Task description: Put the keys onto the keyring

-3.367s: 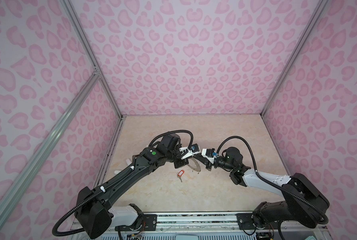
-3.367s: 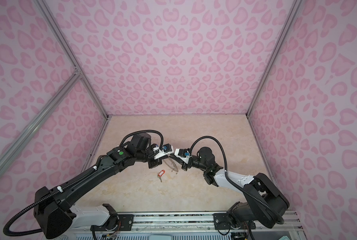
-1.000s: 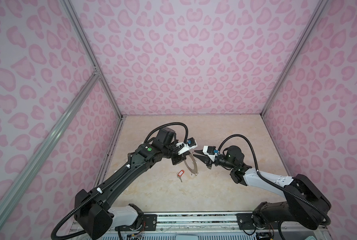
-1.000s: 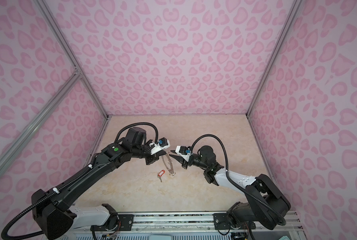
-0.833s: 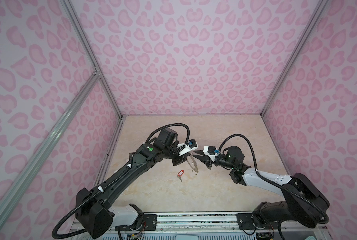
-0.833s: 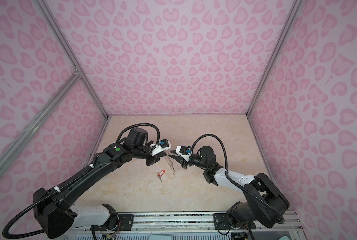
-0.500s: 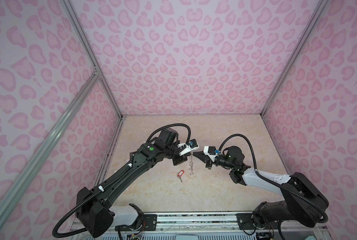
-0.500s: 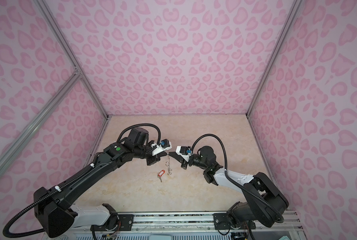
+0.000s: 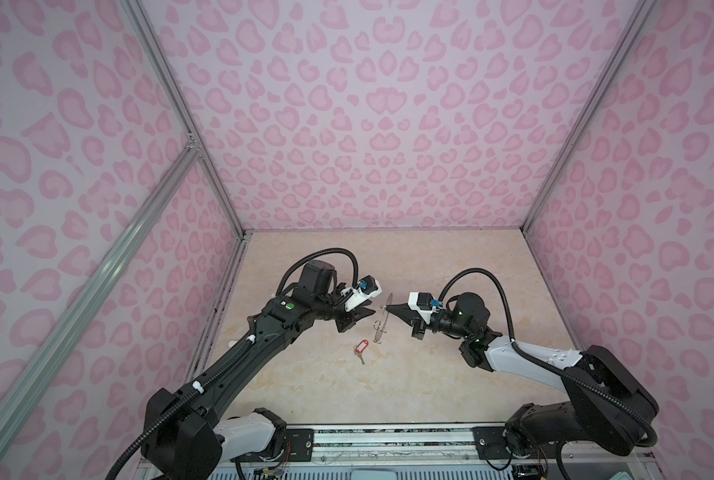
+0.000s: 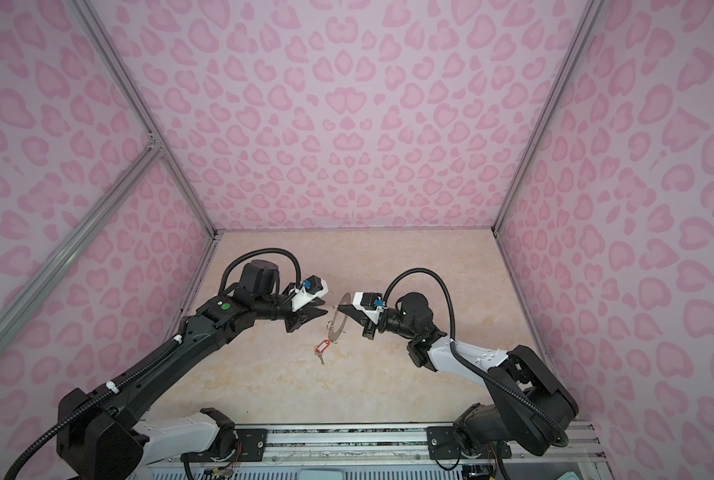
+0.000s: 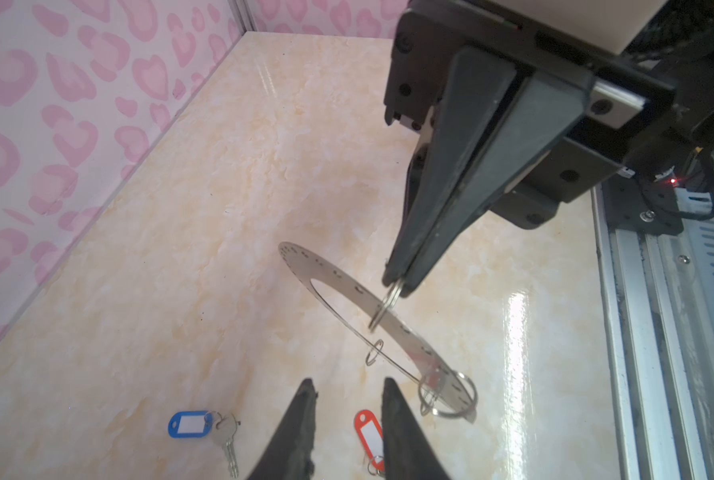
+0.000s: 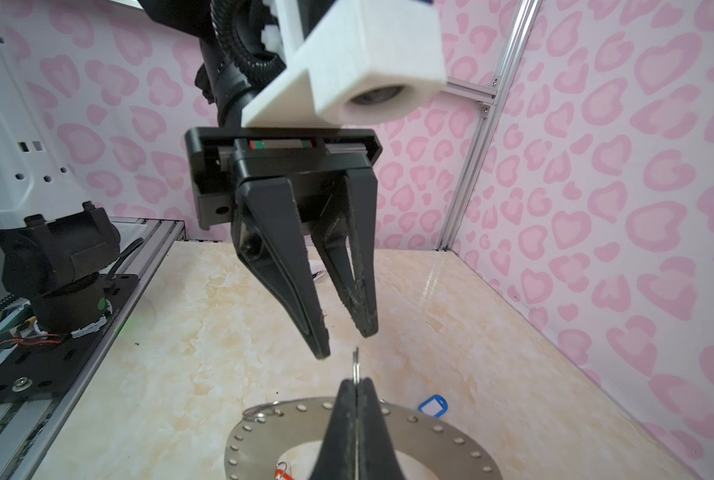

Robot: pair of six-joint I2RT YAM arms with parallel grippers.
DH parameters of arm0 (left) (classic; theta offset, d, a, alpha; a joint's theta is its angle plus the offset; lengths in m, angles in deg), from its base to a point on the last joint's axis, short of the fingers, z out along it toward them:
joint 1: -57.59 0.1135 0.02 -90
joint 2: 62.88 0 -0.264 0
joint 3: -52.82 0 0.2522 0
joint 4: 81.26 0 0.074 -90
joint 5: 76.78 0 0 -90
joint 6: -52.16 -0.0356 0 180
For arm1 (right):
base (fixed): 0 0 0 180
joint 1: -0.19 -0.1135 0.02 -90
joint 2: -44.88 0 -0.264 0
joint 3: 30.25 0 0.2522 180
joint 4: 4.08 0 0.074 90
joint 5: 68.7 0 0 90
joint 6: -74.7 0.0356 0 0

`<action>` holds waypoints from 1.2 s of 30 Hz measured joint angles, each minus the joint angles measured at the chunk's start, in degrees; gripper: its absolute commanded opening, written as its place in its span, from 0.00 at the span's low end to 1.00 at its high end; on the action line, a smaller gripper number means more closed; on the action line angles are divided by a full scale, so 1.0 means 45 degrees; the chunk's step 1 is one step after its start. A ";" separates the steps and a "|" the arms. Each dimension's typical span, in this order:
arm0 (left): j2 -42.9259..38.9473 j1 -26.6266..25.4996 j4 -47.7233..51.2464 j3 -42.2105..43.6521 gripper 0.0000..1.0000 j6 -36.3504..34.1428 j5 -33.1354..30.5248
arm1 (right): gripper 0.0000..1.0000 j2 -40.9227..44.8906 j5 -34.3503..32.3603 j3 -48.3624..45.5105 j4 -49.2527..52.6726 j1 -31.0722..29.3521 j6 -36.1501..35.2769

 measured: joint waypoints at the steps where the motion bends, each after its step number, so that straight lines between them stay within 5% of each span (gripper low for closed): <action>1: -0.0155 0.0092 -0.0364 0.0325 0.28 0.0097 0.0243 | 0.00 0.0000 0.0029 -0.0005 -0.0063 0.0000 0.0068; 17: -0.0971 0.0262 -0.5790 0.2880 0.19 0.2705 0.2331 | 0.00 -0.0272 0.0685 0.0131 -0.1647 -0.0063 0.1078; 33: -0.1005 0.0272 -0.6207 0.2977 0.04 0.3249 0.3021 | 0.00 -0.0622 0.0612 0.0510 -0.1666 -0.0296 0.0981; 36: -0.1117 0.0272 -0.5989 0.2973 0.03 0.3177 0.2982 | 0.11 -0.0636 0.0646 0.0515 -0.1637 -0.0316 0.0976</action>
